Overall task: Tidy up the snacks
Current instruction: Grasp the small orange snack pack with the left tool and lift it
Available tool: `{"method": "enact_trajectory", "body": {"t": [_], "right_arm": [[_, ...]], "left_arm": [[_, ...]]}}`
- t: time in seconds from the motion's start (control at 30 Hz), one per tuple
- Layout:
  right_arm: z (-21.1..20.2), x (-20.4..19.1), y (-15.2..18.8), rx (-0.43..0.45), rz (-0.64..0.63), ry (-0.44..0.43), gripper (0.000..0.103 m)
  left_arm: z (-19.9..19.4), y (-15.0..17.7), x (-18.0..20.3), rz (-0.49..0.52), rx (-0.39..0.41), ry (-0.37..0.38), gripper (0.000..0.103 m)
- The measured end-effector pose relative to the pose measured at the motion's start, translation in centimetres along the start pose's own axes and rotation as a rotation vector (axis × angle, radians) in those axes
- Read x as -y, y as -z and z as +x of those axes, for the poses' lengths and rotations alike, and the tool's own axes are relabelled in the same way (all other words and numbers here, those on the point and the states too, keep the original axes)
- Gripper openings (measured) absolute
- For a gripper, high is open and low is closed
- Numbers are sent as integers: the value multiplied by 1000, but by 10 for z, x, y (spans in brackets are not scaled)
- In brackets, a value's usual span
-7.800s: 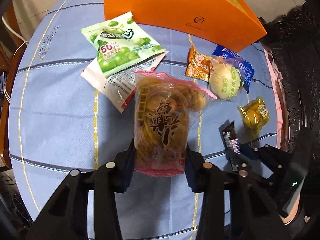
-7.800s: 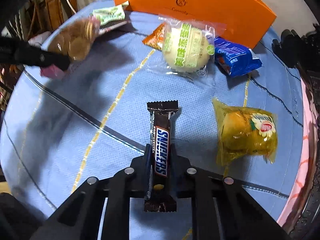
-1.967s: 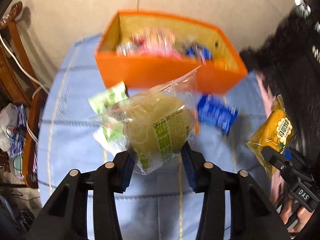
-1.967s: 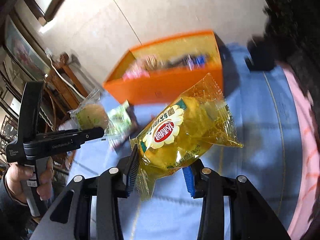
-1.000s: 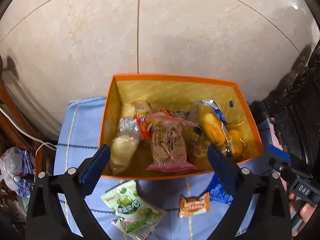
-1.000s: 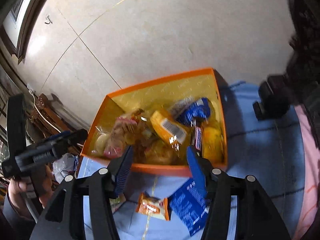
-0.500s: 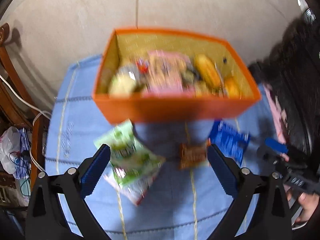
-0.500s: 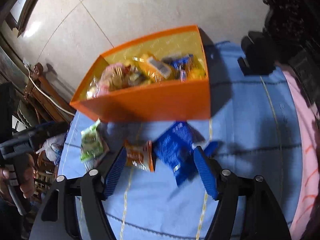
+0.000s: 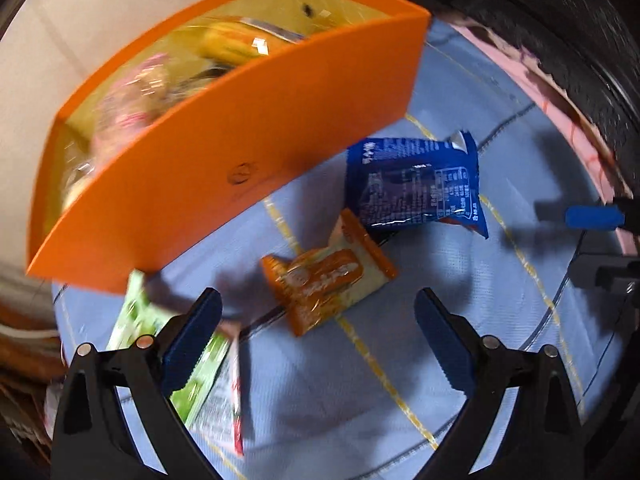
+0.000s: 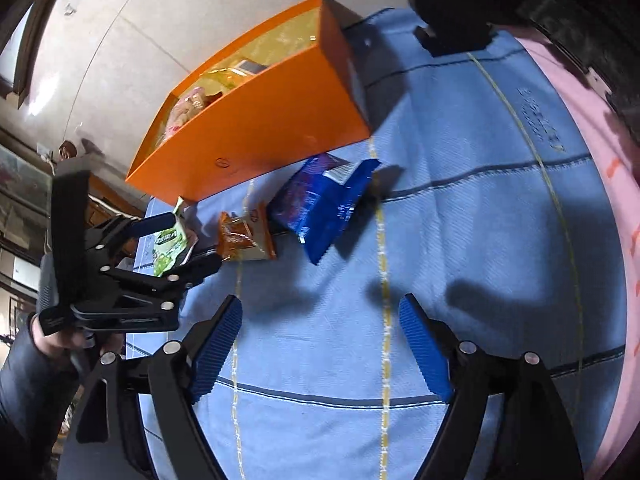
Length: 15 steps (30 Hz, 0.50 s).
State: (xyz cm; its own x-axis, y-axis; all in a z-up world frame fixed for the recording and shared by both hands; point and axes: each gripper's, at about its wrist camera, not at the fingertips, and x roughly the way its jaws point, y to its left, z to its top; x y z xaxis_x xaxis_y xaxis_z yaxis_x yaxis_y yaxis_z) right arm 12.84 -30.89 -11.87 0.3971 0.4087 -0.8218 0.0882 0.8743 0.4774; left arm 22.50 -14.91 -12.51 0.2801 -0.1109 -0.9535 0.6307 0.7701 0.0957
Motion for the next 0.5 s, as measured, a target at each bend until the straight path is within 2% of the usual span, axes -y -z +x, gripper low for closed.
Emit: {"method": "enact_trajectory", "body": {"t": [0.13, 0.23, 0.33, 0.37, 0.4, 0.43, 0.5], "right_arm": [[4, 9, -2, -1, 25, -9, 81], [10, 9, -8, -8, 30, -18, 81], [16, 5, -13, -16, 21, -22, 81], [18, 3, -15, -17, 16, -22, 81], [19, 2, -16, -17, 11, -23, 81], [19, 0, -18, -15, 6, -25, 81], [19, -4, -21, -11, -7, -22, 81]], "left_arm": [[23, -9, 5, 47, -39, 20, 94], [39, -10, 7, 70, -77, 35, 77], [48, -9, 5, 62, -72, 38, 74], [49, -8, 5, 64, -66, 33, 69], [48, -7, 4, 59, -59, 25, 57], [44, -6, 0, 42, -42, 22, 50], [35, -3, -14, -18, -17, 40, 10]]}}
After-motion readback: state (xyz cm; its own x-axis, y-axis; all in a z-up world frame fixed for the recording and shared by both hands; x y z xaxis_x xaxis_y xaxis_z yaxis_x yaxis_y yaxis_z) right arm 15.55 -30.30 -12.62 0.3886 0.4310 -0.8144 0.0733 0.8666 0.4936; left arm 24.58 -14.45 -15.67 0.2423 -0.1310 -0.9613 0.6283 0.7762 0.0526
